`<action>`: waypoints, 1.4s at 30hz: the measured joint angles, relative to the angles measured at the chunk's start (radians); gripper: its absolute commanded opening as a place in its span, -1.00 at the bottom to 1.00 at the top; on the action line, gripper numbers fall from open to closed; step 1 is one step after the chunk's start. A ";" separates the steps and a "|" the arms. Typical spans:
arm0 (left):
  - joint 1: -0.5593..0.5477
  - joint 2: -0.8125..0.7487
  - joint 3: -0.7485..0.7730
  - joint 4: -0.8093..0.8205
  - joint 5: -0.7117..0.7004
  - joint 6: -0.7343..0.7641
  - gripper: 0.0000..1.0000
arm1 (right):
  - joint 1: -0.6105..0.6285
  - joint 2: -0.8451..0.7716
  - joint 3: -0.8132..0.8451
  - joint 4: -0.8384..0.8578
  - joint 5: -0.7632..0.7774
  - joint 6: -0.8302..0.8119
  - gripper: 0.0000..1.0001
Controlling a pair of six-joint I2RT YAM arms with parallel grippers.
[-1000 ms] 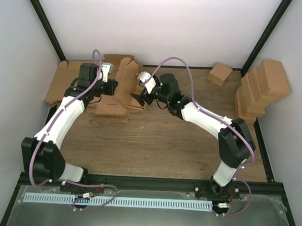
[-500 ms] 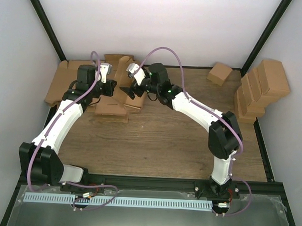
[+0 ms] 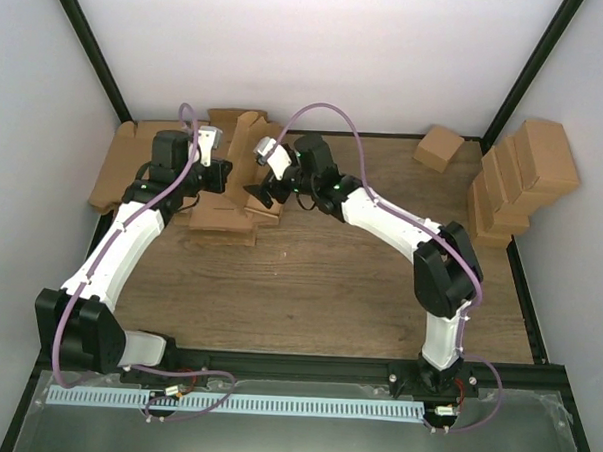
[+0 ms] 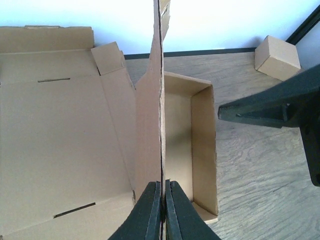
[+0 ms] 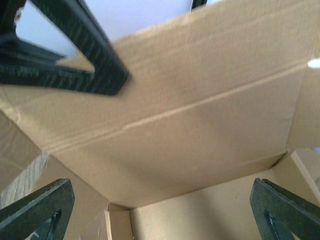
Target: Fold the paper box
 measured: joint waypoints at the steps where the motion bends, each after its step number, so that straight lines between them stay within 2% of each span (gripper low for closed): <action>1: 0.000 0.000 0.000 0.000 0.002 0.000 -0.92 | 0.000 -0.010 -0.021 0.008 0.006 0.000 1.00; 11: 0.000 0.000 0.000 -0.009 0.017 0.000 -0.92 | 0.000 -0.104 -0.165 0.085 0.076 0.007 1.00; 20: 0.000 0.000 -0.021 -0.037 0.052 -0.008 -0.93 | 0.018 -0.337 -0.469 0.216 0.084 0.078 1.00; 27: 0.000 -0.006 -0.040 -0.051 0.073 -0.027 -0.92 | 0.110 -0.433 -0.726 0.401 0.085 0.077 1.00; 42: 0.000 -0.033 -0.041 -0.110 0.094 -0.028 -0.92 | 0.132 -0.403 -0.776 0.483 0.131 0.053 0.99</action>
